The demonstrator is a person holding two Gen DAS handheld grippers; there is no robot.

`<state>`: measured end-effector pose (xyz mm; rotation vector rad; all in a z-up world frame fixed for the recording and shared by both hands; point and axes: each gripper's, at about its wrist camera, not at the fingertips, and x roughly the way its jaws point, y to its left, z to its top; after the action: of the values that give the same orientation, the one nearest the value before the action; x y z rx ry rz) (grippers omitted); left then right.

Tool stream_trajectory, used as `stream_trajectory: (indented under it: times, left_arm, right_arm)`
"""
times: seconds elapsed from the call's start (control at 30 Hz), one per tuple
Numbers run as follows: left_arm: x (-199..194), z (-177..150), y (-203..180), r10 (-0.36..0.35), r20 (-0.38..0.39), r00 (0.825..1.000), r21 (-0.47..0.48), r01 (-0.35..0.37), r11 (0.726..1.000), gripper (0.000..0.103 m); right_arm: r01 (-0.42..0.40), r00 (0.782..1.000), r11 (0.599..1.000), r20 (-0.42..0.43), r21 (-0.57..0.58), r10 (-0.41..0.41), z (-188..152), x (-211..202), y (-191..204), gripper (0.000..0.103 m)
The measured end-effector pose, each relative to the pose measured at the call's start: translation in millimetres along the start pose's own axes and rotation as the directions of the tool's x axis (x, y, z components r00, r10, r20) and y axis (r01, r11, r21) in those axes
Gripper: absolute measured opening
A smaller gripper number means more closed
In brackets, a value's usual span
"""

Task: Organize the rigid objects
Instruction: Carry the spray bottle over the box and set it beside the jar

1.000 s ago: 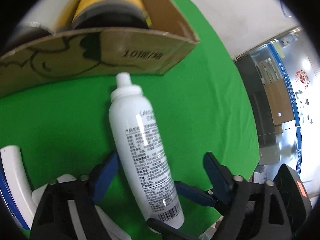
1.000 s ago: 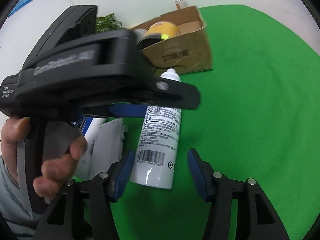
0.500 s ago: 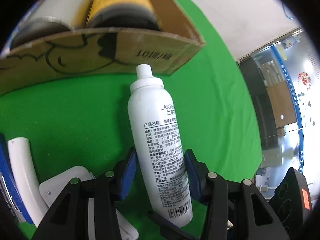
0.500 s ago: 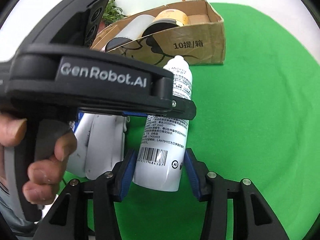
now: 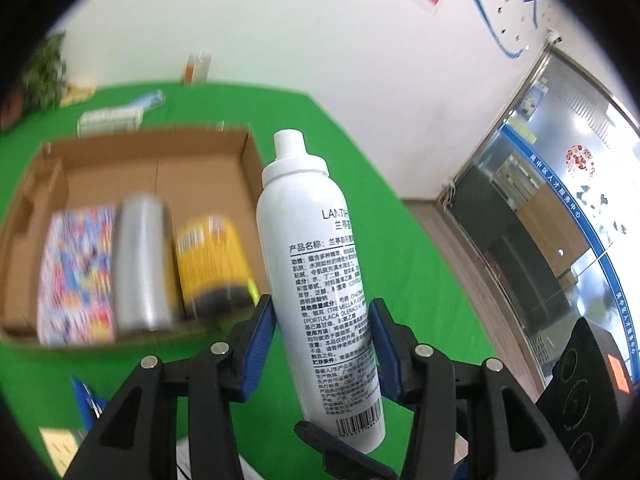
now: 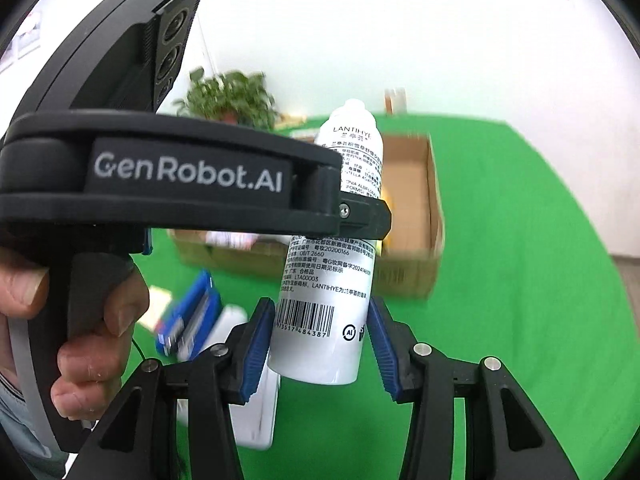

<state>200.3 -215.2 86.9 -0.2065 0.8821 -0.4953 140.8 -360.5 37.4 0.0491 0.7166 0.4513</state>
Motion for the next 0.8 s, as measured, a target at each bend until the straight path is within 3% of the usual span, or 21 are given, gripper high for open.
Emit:
stream_trajectory:
  times: [0.13, 0.27, 0.37, 0.57, 0.8]
  left_arm:
    - [-4.4, 48.8, -3.8, 0.012, 0.029, 1.0, 0.025, -0.012, 1.0, 0.046]
    - [12.1, 93.2, 2.8, 0.014, 0.015, 1.0, 0.003, -0.014, 1.0, 0.046]
    - [32.6, 110.6, 7.6, 0.03, -0.019, 0.999, -0.008, -0.03, 1.0, 0.045]
    - [79.9, 121.4, 37.3, 0.022, -0.113, 0.993, -0.054, -0.028, 0.998, 0.045]
    - [145.4, 97.7, 65.7, 0.003, -0.255, 0.967, -0.104, -0.03, 0.994, 0.045]
  right_arm:
    - [0.012, 0.999, 0.999, 0.033, -0.044, -0.011, 49.5, -0.8, -6.5, 0.045]
    - [0.001, 1.0, 1.0, -0.004, -0.029, -0.001, 105.5, 16.4, -27.9, 0.045]
    - [-0.02, 0.998, 1.0, -0.052, -0.001, 0.02, 126.8, 32.3, -41.8, 0.045]
    - [-0.029, 0.986, 0.998, -0.161, 0.053, 0.038, 148.4, 85.3, -70.2, 0.045]
    - [-0.025, 0.953, 0.994, -0.297, 0.105, 0.055, 132.3, 170.6, -101.4, 0.045]
